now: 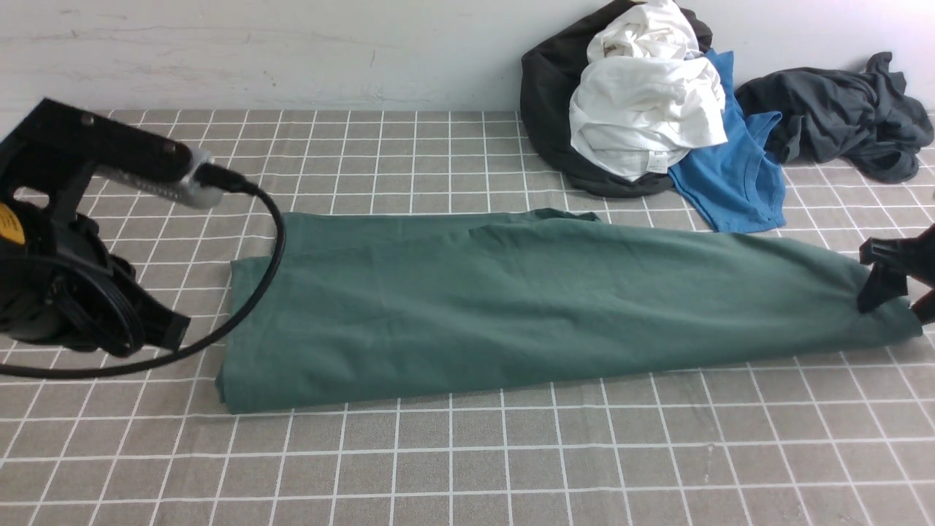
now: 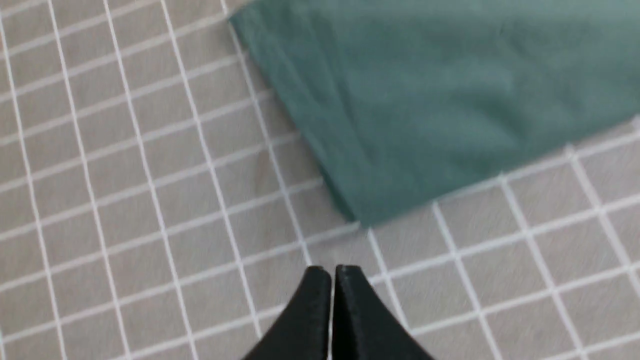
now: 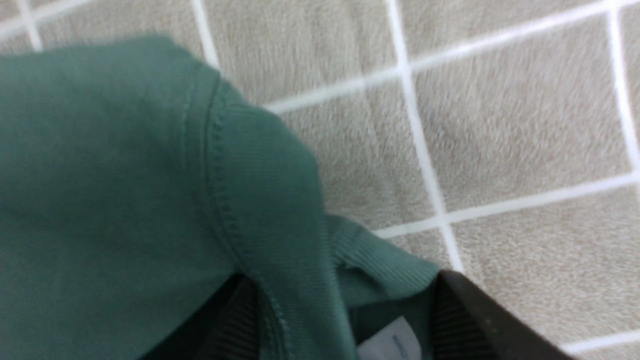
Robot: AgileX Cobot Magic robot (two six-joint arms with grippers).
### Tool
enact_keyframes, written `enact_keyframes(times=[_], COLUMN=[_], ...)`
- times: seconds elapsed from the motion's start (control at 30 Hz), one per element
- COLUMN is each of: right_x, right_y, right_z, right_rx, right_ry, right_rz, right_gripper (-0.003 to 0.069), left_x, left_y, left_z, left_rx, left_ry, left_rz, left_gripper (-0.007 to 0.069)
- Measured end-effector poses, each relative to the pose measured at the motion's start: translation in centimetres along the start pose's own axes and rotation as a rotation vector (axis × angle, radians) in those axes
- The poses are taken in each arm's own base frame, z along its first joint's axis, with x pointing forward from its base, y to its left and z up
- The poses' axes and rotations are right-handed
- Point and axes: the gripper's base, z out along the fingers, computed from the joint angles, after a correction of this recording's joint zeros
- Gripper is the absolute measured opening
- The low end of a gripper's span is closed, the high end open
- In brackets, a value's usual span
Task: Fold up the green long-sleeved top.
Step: Use the right arm to clamp the right edge of the fabric, then use the right arm to drag the right edge of the fabric to the left and folds it over the left edge
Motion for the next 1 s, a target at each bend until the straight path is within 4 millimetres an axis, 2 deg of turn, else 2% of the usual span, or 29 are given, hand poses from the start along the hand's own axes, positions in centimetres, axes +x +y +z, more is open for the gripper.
enact_keyframes(times=[0.13, 0.2, 0.27, 0.3, 0.33, 0.47, 0.5, 0.53, 0.57, 0.6, 0.73, 0.77, 0.8, 0.87, 0.9, 0.93, 0.97, 1.0], right_x=[0.0, -0.1, -0.2, -0.3, -0.3, 0.3, 0.5, 0.6, 0.7, 0.9, 1.4, 1.7, 1.9, 2.5, 2.5, 3.4, 3.8, 4.1], right_y=[0.4, 0.5, 0.4, 0.1, 0.0, -2.2, -2.3, -2.3, -2.0, -1.4, 2.9, 6.6, 8.9, 13.8, 14.2, 18.3, 20.3, 21.3], right_z=[-0.3, -1.6, -2.8, -4.8, -5.1, -11.8, -13.2, -13.5, -14.6, -16.4, -19.8, -20.6, -20.8, -20.5, -20.4, -19.5, -18.7, -18.5], right_rx=[-0.03, -0.021, -0.007, 0.026, 0.035, 0.201, 0.225, 0.226, 0.227, 0.228, 0.168, 0.102, 0.055, -0.052, -0.058, -0.143, -0.181, -0.201], right_ry=[-0.003, -0.021, -0.042, -0.074, -0.076, -0.158, -0.183, -0.188, -0.214, -0.259, -0.369, -0.421, -0.444, -0.468, -0.468, -0.468, -0.458, -0.459], right_rz=[-0.034, -0.068, -0.082, -0.096, -0.101, -0.066, -0.05, -0.045, -0.031, -0.027, -0.097, -0.164, -0.204, -0.285, -0.296, -0.363, -0.396, -0.413], right_gripper=[0.0161, 0.0054, 0.0038, 0.0037, 0.0037, 0.0037, 0.0037, 0.0037, 0.0037, 0.0037, 0.0037, 0.0037, 0.0037, 0.0037, 0.0037, 0.0037, 0.0037, 0.0037], left_x=[0.9, 1.0, 1.0, 1.1, 1.1, 1.2, 1.2, 1.2, 1.3, 1.3, 1.3, 1.3, 1.3, 1.3, 1.3, 1.2, 1.2, 1.2], left_y=[0.2, 0.3, 0.4, 0.4, 0.4, 0.4, 0.3, 0.3, 0.2, 0.1, -0.2, -0.4, -0.5, -0.5, -0.5, -0.6, -0.6, -0.6], left_z=[-0.1, -0.5, -0.8, -1.1, -1.2, -1.9, -1.9, -1.9, -1.9, -1.9, -1.9, -1.9, -1.9, -1.9, -1.9, -1.9, -1.9, -1.9], left_rx=[-0.022, -0.037, -0.046, -0.054, -0.055, -0.046, -0.038, -0.036, -0.028, -0.013, 0.02, 0.033, 0.043, 0.048, 0.048, 0.053, 0.055, 0.055], left_ry=[0.068, 0.058, 0.048, 0.037, 0.034, 0.009, 0.01, 0.011, 0.012, 0.019, 0.02, 0.02, 0.019, 0.018, 0.018, 0.016, 0.015, 0.015], left_rz=[-0.009, -0.02, -0.024, -0.032, -0.035, -0.067, -0.074, -0.075, -0.082, -0.092, -0.117, -0.127, -0.134, -0.135, -0.136, -0.139, -0.14, -0.14], left_gripper=[-0.0008, -0.0008, -0.0008, -0.0008, -0.0008, -0.0008, -0.0008, -0.0008, -0.0008, -0.0008, -0.0008, -0.0008, -0.0008, -0.0008, -0.0008, -0.0008, -0.0008, -0.0008])
